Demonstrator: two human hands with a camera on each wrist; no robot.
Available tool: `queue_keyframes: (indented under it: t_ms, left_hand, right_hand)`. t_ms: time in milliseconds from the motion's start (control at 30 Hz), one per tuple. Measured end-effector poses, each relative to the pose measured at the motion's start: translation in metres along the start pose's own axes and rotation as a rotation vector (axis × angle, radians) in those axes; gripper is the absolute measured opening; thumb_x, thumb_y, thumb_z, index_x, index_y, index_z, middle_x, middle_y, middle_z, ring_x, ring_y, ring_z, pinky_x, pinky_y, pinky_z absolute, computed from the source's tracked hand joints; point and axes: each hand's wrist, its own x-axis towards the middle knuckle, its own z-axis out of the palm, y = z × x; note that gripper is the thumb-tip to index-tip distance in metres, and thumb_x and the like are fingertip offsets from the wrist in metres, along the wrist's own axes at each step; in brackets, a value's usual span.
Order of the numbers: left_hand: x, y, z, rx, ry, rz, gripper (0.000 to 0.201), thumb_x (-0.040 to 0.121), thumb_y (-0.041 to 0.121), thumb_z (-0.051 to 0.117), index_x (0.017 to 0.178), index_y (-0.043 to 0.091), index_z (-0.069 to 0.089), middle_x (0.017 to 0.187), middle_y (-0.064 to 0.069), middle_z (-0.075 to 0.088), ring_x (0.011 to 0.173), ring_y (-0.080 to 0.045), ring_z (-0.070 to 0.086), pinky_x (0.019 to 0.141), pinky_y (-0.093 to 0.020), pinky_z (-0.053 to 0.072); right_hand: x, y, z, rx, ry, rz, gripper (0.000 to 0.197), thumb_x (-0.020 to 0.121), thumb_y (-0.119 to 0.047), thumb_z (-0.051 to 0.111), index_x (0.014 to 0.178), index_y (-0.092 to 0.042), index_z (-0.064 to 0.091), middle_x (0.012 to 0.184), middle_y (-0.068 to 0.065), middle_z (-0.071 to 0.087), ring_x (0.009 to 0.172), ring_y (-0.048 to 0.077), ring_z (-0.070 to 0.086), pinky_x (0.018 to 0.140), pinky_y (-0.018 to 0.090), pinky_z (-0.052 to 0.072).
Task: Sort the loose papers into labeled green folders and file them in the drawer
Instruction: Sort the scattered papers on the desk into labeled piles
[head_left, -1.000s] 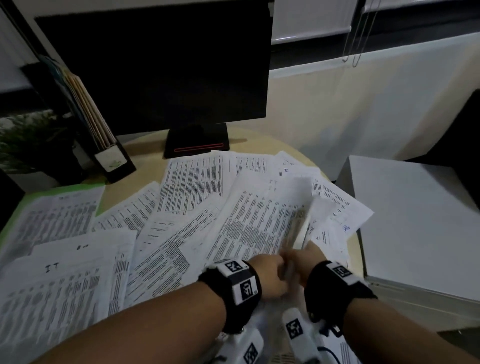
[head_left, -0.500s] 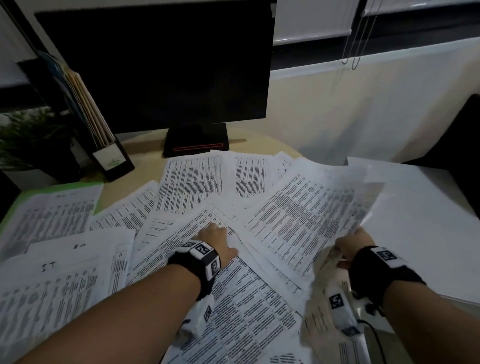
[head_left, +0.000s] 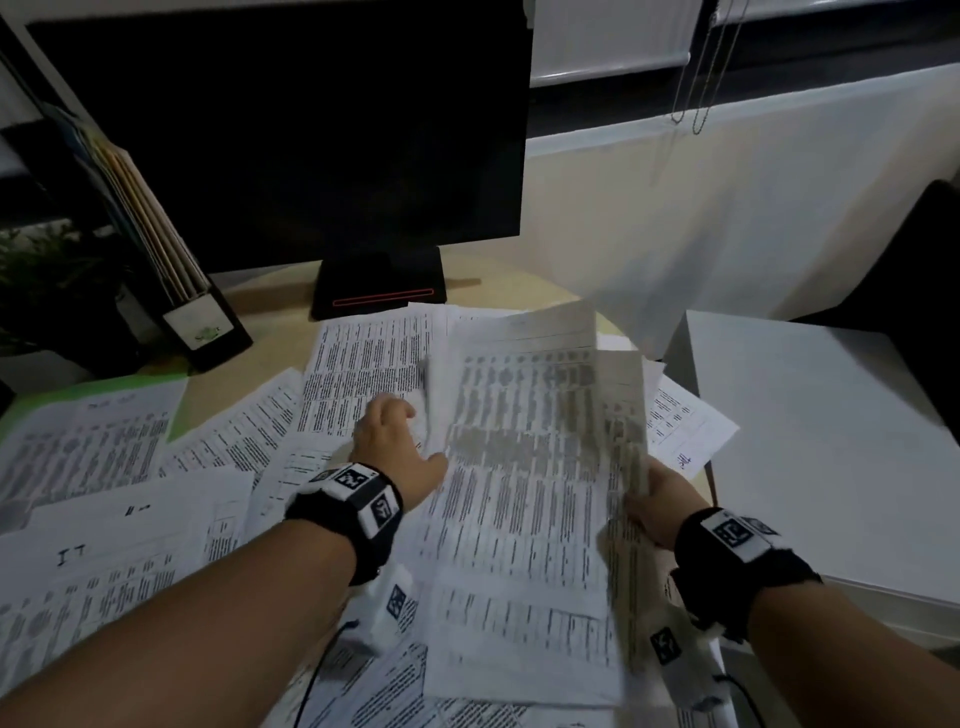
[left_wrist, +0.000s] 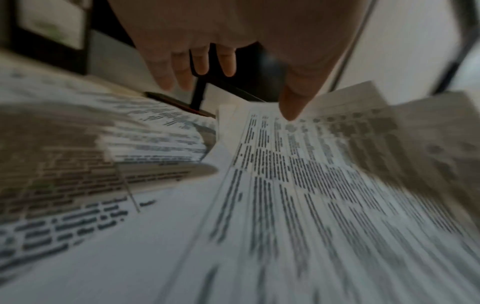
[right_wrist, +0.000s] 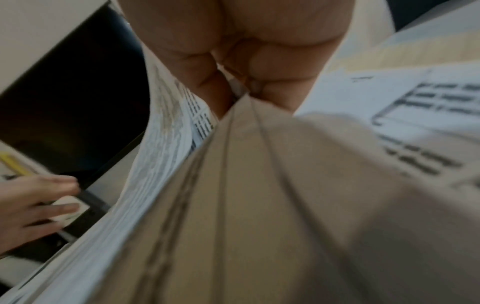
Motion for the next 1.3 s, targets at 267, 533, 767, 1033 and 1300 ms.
queue_keyframes:
  t_ms: [267,533,767,1033,1300]
  left_hand:
    - [-0.008,-0.034,-0.030,-0.582,-0.198,-0.356,0.072,0.085,0.023,0.071,0.143,0.006,0.031,0.135,-0.010,0.048,0.126,-0.032,0.046,0.100,-0.041,0.040]
    - [-0.017,-0.082,0.006,-0.699,-0.292,-0.320,0.075,0.070,-0.005,0.072,0.134,0.018,0.041,0.118,-0.007,0.064,0.107,-0.026,0.062,0.095,-0.048,0.050]
    - [-0.027,-0.109,0.023,-0.518,-0.215,-0.380,0.069,0.067,0.003,0.074,0.127,0.019,0.044,0.113,-0.002,0.066,0.100,-0.024,0.063,0.090,-0.038,0.051]
    - [-0.035,-0.104,0.023,-0.479,-0.162,-0.396,0.069,0.081,0.002,0.068,0.140,0.015,0.033,0.124,-0.009,0.058,0.106,-0.028,0.056,0.093,-0.035,0.045]
    - [-0.041,-0.108,0.033,-0.558,-0.096,-0.400,0.070,0.080,0.001,0.067,0.139,0.016,0.032,0.126,-0.009,0.056,0.110,-0.029,0.055,0.100,-0.045,0.045]
  right_hand:
    - [-0.020,-0.024,0.015,0.185,-0.034,-0.211,0.024,0.090,-0.001,0.051,0.085,-0.021,0.062,0.089,0.001,0.067,0.087,0.021,0.063,0.079,0.035,0.053]
    - [-0.001,-0.032,0.017,0.260,-0.003,-0.191,0.032,0.084,-0.001,0.061,0.104,-0.025,0.058,0.100,-0.002,0.065,0.080,0.012,0.060,0.073,0.026,0.049]
    - [0.025,-0.012,-0.022,-0.225,0.194,-0.019,0.068,0.084,-0.037,0.065,0.143,-0.018,0.037,0.146,0.004,0.039,0.130,0.026,0.041,0.109,0.038,0.033]
    - [0.033,-0.030,-0.004,-0.365,-0.089,0.016,0.037,0.075,-0.034,0.070,0.103,-0.011,0.063,0.105,0.005,0.065,0.093,0.019,0.063,0.079,0.029,0.052]
    - [-0.016,-0.038,0.038,-0.980,-0.148,-0.201,0.044,0.079,-0.045,0.060,0.117,-0.023,0.055,0.122,0.003,0.041,0.118,0.027,0.038,0.100,0.048,0.036]
